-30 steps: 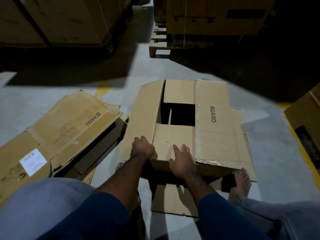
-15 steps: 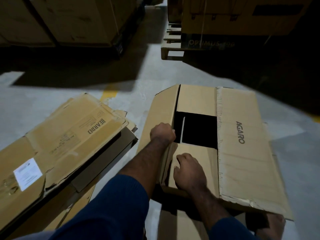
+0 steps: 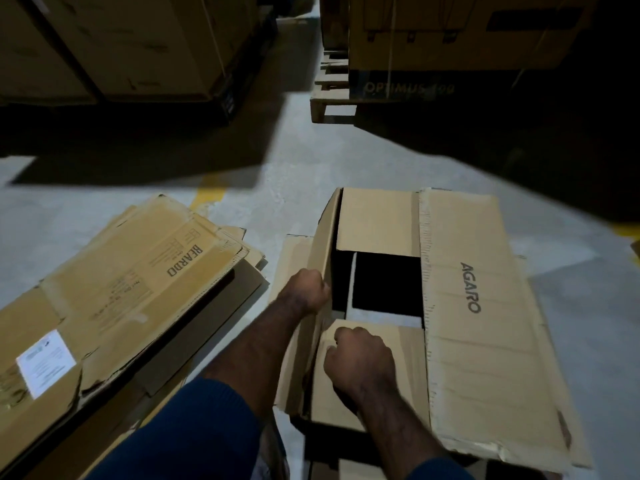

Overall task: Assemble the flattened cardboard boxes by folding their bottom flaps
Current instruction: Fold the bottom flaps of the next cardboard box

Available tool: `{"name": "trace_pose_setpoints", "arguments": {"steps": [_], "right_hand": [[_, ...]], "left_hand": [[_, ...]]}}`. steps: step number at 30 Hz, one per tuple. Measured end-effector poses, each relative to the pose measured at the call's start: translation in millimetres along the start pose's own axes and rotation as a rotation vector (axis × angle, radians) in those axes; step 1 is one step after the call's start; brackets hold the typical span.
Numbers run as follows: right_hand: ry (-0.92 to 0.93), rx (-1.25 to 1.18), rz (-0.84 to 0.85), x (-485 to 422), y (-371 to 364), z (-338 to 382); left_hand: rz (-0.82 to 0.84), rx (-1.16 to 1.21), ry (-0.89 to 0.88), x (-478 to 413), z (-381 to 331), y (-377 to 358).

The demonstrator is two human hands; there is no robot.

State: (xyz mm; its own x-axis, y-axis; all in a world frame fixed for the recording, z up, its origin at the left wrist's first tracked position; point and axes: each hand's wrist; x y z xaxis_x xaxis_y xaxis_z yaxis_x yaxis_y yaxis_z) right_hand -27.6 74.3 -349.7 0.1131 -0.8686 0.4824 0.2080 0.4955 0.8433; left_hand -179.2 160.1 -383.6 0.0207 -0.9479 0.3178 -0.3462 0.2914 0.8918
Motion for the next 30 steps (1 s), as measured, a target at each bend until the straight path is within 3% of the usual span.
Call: {"name": "trace_pose_setpoints", "arguments": {"steps": [3,7,12,16,21,23,26,30], "right_hand": [[-0.042,-0.006,0.012,-4.7,3.7,-2.2],[-0.076,-0.069,0.014,-13.2,5.1,-12.4],[-0.096,-0.203,-0.040,-25.2,-3.2,-31.1],[-0.069,-0.317,-0.051,-33.4,-11.8,-33.9],[-0.065,-0.225,-0.069,-19.4,-14.4,-29.5],[-0.125,-0.165,-0.040,-14.8,-10.4,-28.9],[-0.262,-0.102,-0.049,-6.6,6.2,-33.6],[-0.324,-0.038,-0.254,6.6,52.9,-53.6]], "left_hand": [[-0.073,-0.148,0.014,-11.1,-6.2,8.1],[-0.151,-0.130,0.050,-48.3,-19.3,32.0],[-0.016,-0.053,0.056,-72.1,-31.0,48.8],[-0.067,0.015,0.094,-68.4,-26.0,38.1],[-0.039,-0.113,0.086,-41.8,-36.7,42.0],[-0.043,-0.219,0.065,-25.3,-43.0,41.9],[-0.015,-0.145,0.010,-0.2,-54.0,23.2],[0.050,-0.066,-0.060,30.4,-72.3,-10.7]]}}
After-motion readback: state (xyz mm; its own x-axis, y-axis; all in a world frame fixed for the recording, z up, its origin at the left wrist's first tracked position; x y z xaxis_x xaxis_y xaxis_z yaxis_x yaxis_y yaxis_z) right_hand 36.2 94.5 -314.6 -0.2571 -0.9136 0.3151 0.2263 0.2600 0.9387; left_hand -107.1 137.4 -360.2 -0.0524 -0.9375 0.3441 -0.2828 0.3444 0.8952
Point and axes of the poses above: each hand's wrist, its own x-axis away from the middle knuckle, its own y-axis out of the back of the hand, z = x × y, and after that the axes turned 12 degrees about -y, right-handed
